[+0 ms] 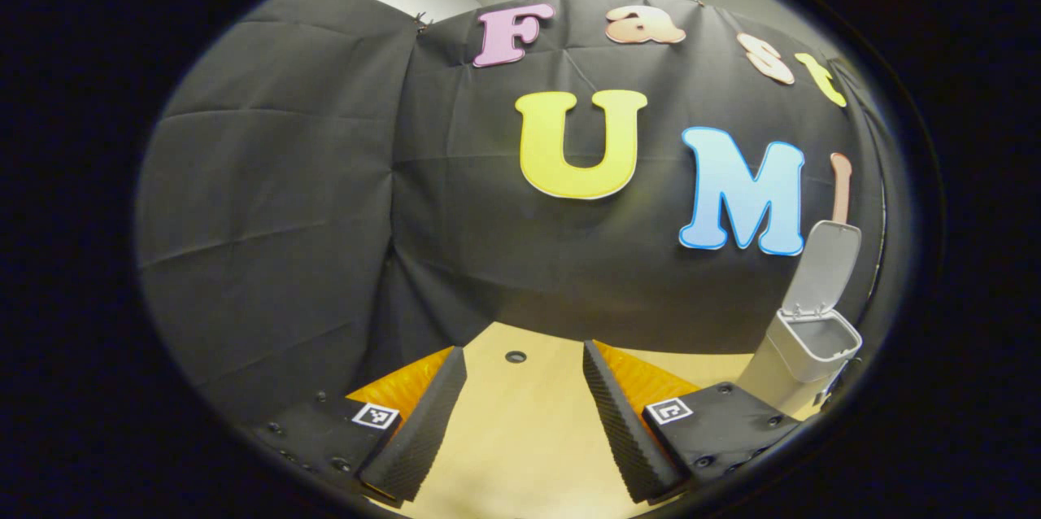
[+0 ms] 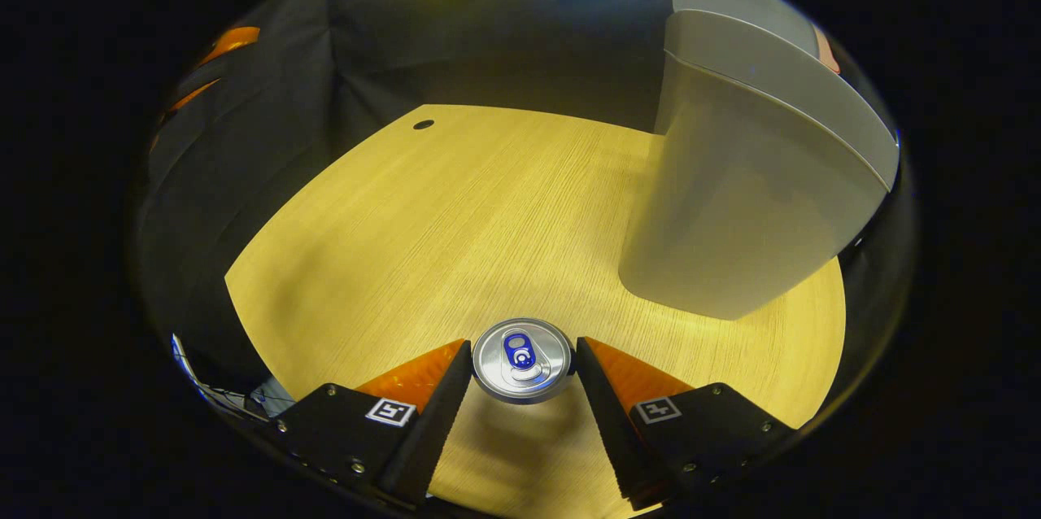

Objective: Press the lid of the desktop garbage bin to open it, pick up the crumpled paper on the desktop and throw it into the bin, then pick up the pop can on the desktop and drop it into the bin, and finally close the garbage bin lid.

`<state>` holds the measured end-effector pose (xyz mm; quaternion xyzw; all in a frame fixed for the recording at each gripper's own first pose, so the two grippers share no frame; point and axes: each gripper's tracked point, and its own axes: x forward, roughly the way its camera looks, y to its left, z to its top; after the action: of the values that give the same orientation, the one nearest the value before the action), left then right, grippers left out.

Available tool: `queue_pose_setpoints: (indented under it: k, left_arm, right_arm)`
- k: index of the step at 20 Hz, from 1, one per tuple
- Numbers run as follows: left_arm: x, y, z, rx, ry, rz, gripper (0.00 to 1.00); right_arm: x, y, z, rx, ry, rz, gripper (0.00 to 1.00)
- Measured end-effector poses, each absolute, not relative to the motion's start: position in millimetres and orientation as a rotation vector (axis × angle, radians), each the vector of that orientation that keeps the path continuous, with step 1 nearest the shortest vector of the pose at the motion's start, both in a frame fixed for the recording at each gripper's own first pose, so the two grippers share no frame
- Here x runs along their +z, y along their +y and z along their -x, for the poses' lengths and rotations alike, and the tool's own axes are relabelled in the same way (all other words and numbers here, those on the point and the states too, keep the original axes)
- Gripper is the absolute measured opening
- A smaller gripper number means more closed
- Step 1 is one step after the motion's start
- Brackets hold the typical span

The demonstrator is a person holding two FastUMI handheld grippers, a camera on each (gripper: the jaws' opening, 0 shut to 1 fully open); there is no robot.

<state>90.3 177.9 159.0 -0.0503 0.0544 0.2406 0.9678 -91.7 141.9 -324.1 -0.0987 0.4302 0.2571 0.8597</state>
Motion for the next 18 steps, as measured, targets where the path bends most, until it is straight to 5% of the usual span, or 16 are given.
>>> queue_pose_setpoints:
  k: [18]
  left_arm:
    - [158.8,158.1,-113.7,0.418,0.118,0.094,0.94]
  right_arm:
    - [-178.2,165.8,43.5,0.561,0.571,0.115,0.82]
